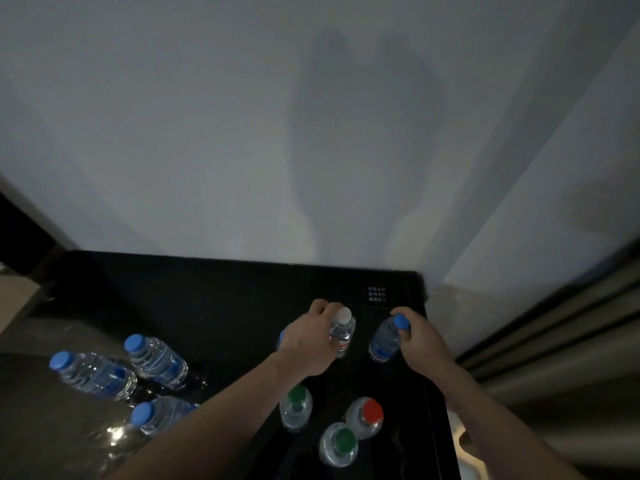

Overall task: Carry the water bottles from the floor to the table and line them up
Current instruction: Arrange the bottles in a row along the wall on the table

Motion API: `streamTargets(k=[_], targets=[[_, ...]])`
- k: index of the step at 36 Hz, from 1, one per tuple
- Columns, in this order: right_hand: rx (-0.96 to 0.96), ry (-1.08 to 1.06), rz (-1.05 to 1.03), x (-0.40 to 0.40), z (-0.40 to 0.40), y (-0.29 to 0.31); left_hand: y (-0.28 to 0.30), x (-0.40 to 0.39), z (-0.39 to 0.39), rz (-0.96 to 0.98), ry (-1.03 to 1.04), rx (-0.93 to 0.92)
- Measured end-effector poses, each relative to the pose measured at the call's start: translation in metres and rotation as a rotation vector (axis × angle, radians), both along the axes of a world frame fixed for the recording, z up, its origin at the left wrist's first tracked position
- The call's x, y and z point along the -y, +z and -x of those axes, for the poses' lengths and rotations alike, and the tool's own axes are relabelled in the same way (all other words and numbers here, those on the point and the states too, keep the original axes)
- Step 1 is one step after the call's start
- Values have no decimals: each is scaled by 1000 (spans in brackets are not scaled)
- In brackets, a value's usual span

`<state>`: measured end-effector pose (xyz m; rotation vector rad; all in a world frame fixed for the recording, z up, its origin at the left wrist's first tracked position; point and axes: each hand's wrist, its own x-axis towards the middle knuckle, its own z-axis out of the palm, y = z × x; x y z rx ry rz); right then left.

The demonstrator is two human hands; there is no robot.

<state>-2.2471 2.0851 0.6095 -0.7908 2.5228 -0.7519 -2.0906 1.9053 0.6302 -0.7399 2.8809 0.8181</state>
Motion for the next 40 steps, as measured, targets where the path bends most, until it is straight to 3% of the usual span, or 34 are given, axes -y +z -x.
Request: streamTargets(k=[6,16,21,31,36,40], targets=[[22,20,10,-10,1,-2,-14,-11,26,34,-55,107],[23,60,43,-16,1,-12,-23,-17,27,63,24,45],[154,165,105,-7,7,-5,-17,-7,29,71,62,71],[291,129,122,-2,17,-7,-8,-6,33,-3,88,105],[150,81,200,-6,14,-10,-6,-6,34,40,77,110],[95,-83,220,-12,6,-24,-4,-4,32,69,58,104]])
